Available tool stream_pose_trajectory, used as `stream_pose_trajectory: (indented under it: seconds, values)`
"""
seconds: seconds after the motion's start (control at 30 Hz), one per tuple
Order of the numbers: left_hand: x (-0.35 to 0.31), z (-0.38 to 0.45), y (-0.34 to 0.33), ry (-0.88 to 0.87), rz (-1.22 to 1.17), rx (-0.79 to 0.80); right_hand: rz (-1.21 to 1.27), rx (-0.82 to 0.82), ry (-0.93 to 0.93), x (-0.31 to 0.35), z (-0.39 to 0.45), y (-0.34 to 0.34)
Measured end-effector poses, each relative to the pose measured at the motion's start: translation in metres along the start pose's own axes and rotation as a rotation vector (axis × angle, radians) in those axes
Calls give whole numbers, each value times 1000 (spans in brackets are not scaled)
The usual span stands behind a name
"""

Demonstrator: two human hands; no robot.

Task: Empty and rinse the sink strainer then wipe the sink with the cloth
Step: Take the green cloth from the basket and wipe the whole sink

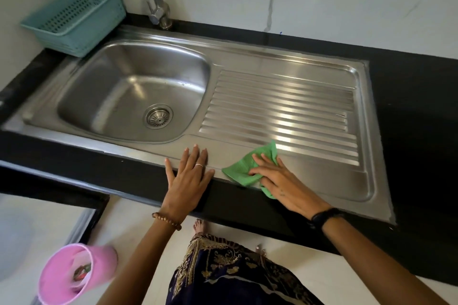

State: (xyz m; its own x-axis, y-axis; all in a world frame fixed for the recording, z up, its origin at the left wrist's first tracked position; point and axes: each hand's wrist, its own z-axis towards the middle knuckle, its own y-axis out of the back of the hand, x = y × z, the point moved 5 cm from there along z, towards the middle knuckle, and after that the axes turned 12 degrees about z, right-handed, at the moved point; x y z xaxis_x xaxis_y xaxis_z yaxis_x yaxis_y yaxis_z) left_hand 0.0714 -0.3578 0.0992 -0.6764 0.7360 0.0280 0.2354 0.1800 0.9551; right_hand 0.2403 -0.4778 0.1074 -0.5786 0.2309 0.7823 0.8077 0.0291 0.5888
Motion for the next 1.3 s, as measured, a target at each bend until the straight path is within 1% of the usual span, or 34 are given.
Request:
stream_pose_trajectory:
  seconds: [0.07, 0.13, 0.2, 0.33, 0.43, 0.57, 0.67, 0.8, 0.97, 1.03, 1.1, 1.2, 1.3]
  values:
    - [20, 3, 4, 43, -87, -63, -16, 19, 36, 16, 28, -17]
    - [43, 6, 6, 51, -86, -122, -27, 27, 71, 30, 55, -34]
    - [63, 11, 5, 53, -86, -147, -70, 21, 104, 41, 79, -49]
    - [101, 24, 1, 81, -147, -68, -223, -31, 83, 46, 125, -60]
    - [125, 32, -3, 69, -129, -11, -353, -101, 12, 45, 170, -47]
    - [142, 39, -10, 16, -83, 32, -425, -143, -45, 47, 204, -37]
    - [146, 41, -11, -25, -109, 19, -430, -117, -37, 51, 195, -44]
    - [152, 35, -6, -24, -123, -55, -326, -63, 3, 64, 150, -67]
    - [166, 27, -7, 24, -118, -90, -1, -20, -40, 65, 106, -66]
    - [179, 23, -9, 48, -136, -96, 72, -5, -59, 63, 93, -64]
    - [195, 18, -12, 91, -127, -111, 75, 4, -67, 64, 89, -67]
    - [222, 6, -15, 163, -97, -140, 42, 49, -54, 75, 105, -78]
    - [242, -6, -18, 209, -110, -139, -77, 97, 6, 96, 138, -98]
